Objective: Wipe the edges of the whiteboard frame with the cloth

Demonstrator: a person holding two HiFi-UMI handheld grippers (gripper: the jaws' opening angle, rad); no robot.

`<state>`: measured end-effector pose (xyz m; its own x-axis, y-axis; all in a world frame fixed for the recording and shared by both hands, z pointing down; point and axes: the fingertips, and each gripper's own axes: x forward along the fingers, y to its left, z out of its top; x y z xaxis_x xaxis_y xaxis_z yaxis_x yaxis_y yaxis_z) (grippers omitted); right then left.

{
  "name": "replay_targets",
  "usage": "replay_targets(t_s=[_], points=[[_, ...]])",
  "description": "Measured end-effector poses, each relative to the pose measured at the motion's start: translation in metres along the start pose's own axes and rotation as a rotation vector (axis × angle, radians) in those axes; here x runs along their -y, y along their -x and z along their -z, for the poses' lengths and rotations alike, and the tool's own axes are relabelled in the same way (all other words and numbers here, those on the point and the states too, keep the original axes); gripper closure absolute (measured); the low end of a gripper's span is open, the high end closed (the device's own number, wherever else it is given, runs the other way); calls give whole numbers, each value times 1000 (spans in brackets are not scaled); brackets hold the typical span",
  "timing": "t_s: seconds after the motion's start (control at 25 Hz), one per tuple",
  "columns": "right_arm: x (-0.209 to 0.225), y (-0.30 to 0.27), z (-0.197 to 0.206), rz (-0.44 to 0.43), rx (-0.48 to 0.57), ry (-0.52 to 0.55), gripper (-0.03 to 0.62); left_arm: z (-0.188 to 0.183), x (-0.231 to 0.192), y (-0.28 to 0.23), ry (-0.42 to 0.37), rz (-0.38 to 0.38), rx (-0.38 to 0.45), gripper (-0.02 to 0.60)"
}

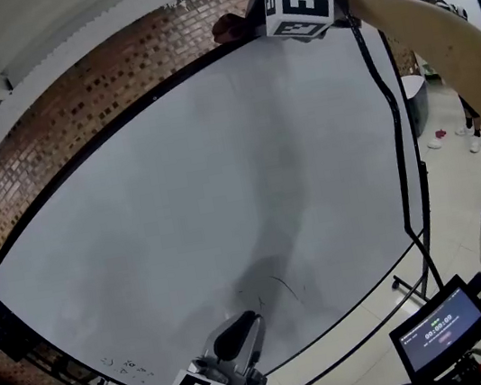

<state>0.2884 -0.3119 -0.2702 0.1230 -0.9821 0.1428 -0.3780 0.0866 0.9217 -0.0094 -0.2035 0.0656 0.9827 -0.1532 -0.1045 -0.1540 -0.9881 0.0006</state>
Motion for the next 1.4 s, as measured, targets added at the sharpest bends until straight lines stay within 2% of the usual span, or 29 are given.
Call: replay_targets(t_s=[0.16, 0.4, 0.52, 0.92, 1.08, 1.2, 1.4], points=[[8, 5, 11, 14, 5, 8, 536, 0, 8, -13, -1, 4, 16, 523], [34, 11, 88, 12, -7, 8, 536, 16, 48, -83, 5, 39, 14, 523], [47, 12, 113, 5, -23, 6, 536, 18, 59, -102, -2, 62, 2, 522], [65, 7, 170, 26, -87, -34, 536, 38, 40, -124, 9, 95, -12, 523], [53, 7, 170, 32, -105, -48, 536, 52, 26, -110, 26, 133, -19, 525], [55, 2, 193, 50, -132, -34, 536, 65, 16, -123, 38, 136, -18, 525], [95, 17, 239, 53, -129, -26, 536, 51, 50, -175, 43, 125, -50, 525]])
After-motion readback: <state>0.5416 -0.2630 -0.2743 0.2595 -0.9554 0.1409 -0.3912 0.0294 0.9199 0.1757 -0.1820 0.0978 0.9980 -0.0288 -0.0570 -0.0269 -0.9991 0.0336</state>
